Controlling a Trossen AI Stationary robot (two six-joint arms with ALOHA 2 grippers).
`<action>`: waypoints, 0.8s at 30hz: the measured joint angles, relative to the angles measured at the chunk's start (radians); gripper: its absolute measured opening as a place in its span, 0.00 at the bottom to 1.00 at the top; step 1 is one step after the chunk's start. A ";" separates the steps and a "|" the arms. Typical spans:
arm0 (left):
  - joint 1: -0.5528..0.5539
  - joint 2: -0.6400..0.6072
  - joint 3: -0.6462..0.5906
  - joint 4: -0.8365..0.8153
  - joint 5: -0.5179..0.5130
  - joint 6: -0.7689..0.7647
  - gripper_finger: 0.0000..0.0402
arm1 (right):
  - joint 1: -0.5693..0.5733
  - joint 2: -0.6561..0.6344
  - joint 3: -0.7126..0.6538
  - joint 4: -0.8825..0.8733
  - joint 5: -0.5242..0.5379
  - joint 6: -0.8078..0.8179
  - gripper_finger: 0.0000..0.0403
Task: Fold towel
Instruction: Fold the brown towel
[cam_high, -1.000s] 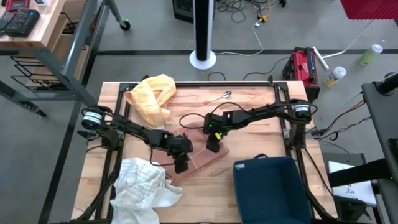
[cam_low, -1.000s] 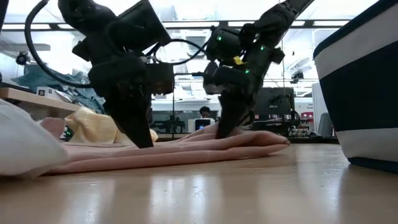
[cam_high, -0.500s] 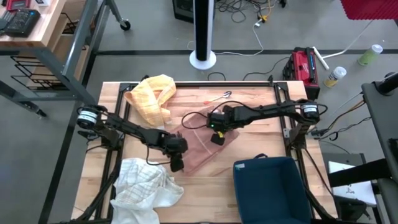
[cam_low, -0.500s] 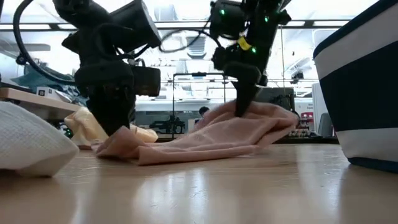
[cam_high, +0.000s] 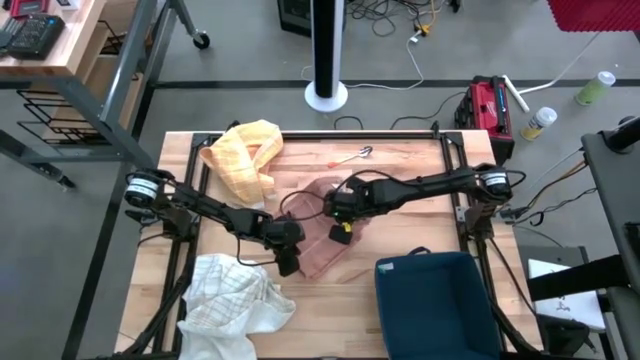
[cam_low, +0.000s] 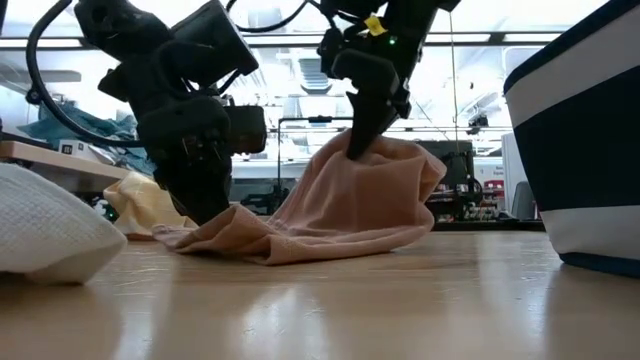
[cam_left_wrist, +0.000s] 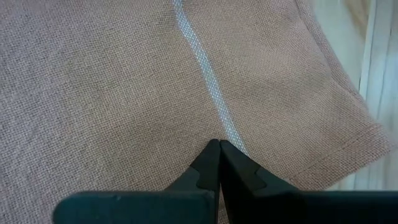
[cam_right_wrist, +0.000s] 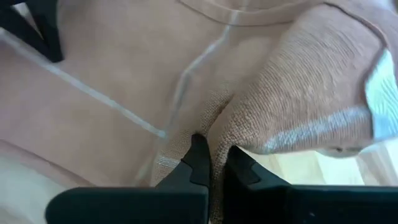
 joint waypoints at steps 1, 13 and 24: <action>0.000 0.000 0.000 0.001 0.000 0.001 0.00 | 0.003 0.015 0.009 0.003 0.000 0.001 0.00; 0.000 0.001 0.000 0.011 -0.013 0.002 0.00 | 0.056 0.200 0.184 -0.004 -0.027 -0.041 0.00; -0.002 -0.013 -0.020 0.028 -0.035 -0.004 0.00 | 0.080 0.275 0.277 -0.025 -0.028 -0.061 0.04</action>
